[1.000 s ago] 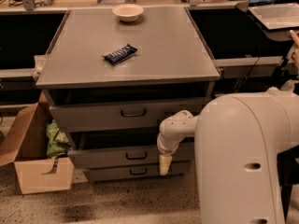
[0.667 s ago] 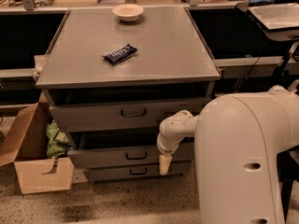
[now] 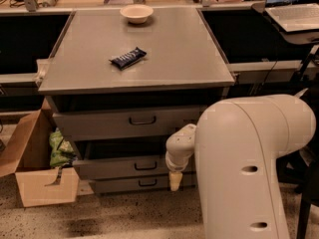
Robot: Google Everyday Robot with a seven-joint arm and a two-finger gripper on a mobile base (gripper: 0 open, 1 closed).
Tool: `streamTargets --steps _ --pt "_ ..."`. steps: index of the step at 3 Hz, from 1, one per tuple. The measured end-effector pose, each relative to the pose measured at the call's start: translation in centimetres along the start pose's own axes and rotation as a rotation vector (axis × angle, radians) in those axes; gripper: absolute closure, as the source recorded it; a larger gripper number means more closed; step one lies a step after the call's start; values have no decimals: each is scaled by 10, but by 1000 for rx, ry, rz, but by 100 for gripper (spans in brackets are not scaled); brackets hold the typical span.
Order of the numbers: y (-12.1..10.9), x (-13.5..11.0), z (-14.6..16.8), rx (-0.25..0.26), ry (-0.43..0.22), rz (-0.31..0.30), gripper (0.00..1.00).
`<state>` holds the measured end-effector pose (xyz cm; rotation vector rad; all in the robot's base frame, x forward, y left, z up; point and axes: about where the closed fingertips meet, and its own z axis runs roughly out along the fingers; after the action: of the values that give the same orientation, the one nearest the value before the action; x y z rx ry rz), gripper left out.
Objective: Open middle drawer
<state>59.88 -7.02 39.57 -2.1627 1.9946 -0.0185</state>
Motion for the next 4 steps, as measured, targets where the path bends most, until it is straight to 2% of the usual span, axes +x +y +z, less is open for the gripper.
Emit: streamTargets --steps 1,3,4 --pt "23 5 1 -21 12 -3 37" --pt "27 6 -7 -28 13 -3 85" --pt "27 6 -8 -29 13 -3 100"
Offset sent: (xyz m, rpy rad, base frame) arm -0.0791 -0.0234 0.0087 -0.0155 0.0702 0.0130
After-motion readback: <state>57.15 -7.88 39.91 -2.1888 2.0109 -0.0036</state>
